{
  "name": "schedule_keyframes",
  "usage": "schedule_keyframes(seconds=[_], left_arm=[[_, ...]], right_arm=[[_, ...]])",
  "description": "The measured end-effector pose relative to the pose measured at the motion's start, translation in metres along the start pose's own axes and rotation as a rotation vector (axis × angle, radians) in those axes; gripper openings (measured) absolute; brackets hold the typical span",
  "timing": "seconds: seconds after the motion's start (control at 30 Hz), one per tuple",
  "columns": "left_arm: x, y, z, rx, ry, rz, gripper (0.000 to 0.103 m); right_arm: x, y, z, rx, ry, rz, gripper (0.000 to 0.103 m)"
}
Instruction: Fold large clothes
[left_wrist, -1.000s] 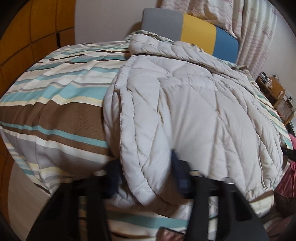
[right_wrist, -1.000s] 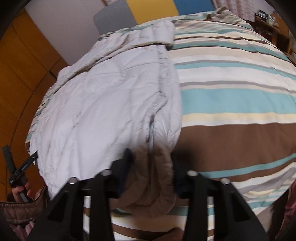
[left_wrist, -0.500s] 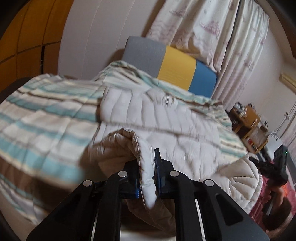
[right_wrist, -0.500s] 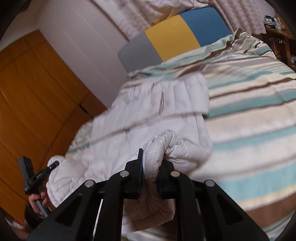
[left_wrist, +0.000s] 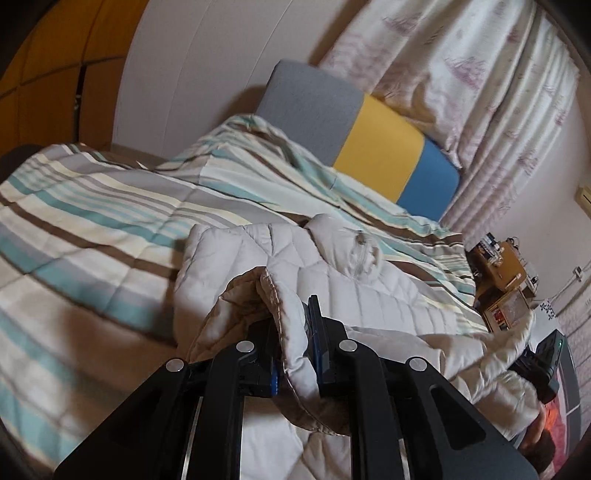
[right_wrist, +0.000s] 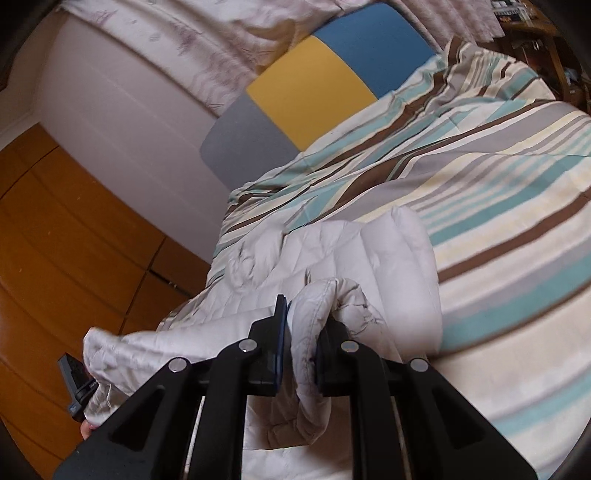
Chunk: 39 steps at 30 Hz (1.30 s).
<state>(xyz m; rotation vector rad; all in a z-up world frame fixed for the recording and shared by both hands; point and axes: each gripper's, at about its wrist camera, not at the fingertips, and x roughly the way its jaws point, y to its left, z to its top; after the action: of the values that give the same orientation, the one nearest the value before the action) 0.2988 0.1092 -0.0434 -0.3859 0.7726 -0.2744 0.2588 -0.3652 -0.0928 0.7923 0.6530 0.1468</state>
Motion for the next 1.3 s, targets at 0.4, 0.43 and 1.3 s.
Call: schedule_keyframes(seconds=[0.4, 0.43, 1.3], left_arm=[[0.074, 0.032, 0.028, -0.064, 0.066, 0.013, 0.024], [0.074, 0.033, 0.028, -0.068, 0.06, 0.003, 0.027], [0.082, 0.084, -0.045, -0.136, 0.135, 0.057, 0.058]], right_arm=[[0.073, -0.051, 0.034, 0.105, -0.001, -0.006, 0.014], [0.076, -0.053, 0.034, 0.103, -0.004, -0.008, 0.014], [0.09, -0.072, -0.027, -0.002, 0.14, -0.131, 0.054]])
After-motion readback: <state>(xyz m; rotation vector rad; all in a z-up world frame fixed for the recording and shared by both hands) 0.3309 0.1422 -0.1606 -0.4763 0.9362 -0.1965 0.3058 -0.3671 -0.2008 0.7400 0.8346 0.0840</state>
